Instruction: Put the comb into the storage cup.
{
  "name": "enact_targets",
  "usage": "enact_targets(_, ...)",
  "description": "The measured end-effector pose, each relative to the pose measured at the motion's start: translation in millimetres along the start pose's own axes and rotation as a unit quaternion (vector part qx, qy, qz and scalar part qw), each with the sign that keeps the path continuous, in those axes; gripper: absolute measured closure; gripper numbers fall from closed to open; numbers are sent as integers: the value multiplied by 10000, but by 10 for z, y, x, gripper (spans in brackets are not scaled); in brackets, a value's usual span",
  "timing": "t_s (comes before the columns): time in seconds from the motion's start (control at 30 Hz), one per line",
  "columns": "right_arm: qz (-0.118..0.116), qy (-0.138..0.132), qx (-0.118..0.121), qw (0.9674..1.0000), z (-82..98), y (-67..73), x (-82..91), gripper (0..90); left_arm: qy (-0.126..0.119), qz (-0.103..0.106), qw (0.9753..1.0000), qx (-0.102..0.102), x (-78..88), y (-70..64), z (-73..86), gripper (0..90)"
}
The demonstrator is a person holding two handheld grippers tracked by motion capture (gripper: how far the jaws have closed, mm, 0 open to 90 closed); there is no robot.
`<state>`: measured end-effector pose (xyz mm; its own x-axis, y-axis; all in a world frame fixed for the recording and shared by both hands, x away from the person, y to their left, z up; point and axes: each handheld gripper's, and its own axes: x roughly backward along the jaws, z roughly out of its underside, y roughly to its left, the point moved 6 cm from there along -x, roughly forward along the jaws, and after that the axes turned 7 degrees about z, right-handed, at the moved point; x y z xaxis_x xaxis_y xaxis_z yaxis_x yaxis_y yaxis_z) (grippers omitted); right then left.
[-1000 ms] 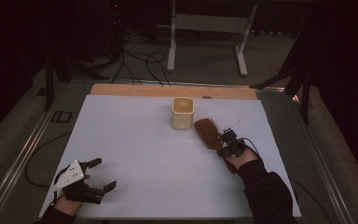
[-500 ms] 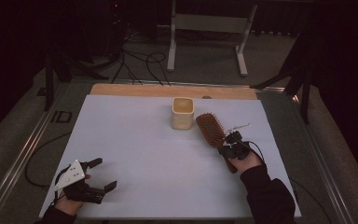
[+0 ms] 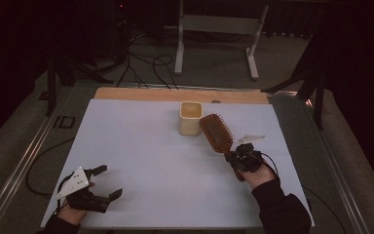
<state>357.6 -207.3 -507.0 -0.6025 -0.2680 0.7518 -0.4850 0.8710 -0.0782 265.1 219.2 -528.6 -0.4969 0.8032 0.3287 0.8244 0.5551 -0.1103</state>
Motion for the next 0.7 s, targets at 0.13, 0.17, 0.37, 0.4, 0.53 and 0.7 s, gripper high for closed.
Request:
enact_targets(0.13, 7, -204, 149, 9997, -5, 64, 40, 732, -1, -5, 10000, 6, 1, 1, -2, 0)
enact_targets(0.17, -26, -245, 162, 9996, -1, 91, 46, 732, 6, 1, 10000, 17, -1, 0, -4, 0)
enact_targets(0.37, -41, -445, 303, 9985, 18, 219, 69, 732, -12, 41, 10000, 35, -13, -17, -19, 0)
enact_targets(0.4, -65, -465, 300, 9984, 22, 237, 71, 732, -11, 56, 10000, 34, -16, -23, -22, 0)
enact_targets(0.53, -86, -628, 383, 9973, 42, 320, 64, 732, -7, 77, 10000, 36, -20, -33, -30, 0)
enact_targets(0.7, -130, -693, 452, 9965, 64, 403, 43, 732, -8, 84, 9999, 57, -30, -42, -56, 0)
